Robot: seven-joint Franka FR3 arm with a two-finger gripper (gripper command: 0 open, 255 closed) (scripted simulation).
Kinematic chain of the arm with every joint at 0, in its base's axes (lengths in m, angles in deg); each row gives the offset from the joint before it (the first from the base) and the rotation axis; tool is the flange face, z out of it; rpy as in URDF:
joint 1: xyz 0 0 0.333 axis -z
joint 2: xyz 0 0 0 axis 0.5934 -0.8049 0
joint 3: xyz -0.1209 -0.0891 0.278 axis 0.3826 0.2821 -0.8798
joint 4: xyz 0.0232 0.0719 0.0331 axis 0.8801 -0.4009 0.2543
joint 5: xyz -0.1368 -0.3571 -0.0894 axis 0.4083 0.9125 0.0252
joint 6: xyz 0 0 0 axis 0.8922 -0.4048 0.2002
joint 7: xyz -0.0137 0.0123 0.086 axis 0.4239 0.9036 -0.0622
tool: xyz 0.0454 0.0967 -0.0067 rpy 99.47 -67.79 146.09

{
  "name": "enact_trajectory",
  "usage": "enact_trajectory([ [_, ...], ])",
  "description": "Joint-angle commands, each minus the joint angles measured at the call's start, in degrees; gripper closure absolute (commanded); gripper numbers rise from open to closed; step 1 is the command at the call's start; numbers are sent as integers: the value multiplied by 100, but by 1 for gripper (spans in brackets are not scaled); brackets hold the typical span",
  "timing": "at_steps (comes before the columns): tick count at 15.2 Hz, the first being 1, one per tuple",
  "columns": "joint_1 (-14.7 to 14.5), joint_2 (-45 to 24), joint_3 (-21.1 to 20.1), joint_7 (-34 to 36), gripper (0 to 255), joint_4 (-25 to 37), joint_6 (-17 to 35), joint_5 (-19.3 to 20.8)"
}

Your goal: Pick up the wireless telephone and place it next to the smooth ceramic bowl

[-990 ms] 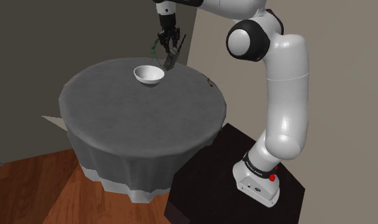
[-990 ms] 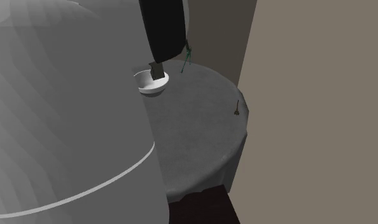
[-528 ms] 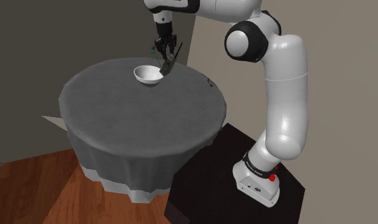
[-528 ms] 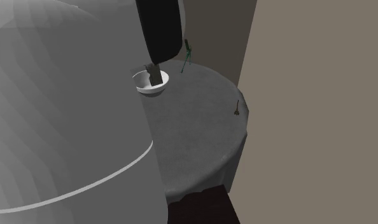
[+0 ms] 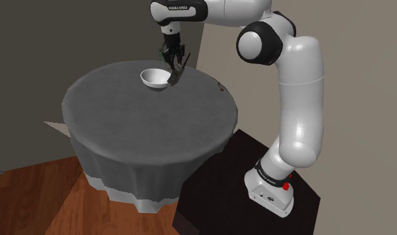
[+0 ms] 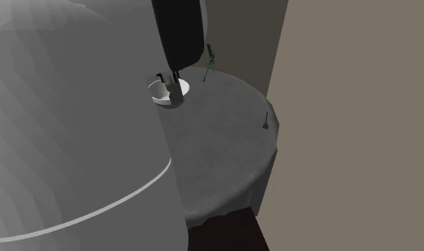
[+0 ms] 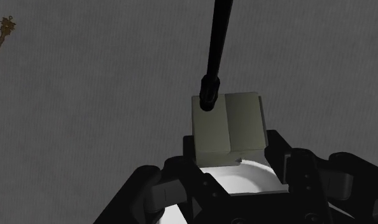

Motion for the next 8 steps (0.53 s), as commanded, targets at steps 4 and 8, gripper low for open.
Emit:
enact_trajectory([
  [4,-16,-24,-10,53,255,-360,384,-1],
  [8,-18,-78,-16,81,255,-582,658,-5],
])
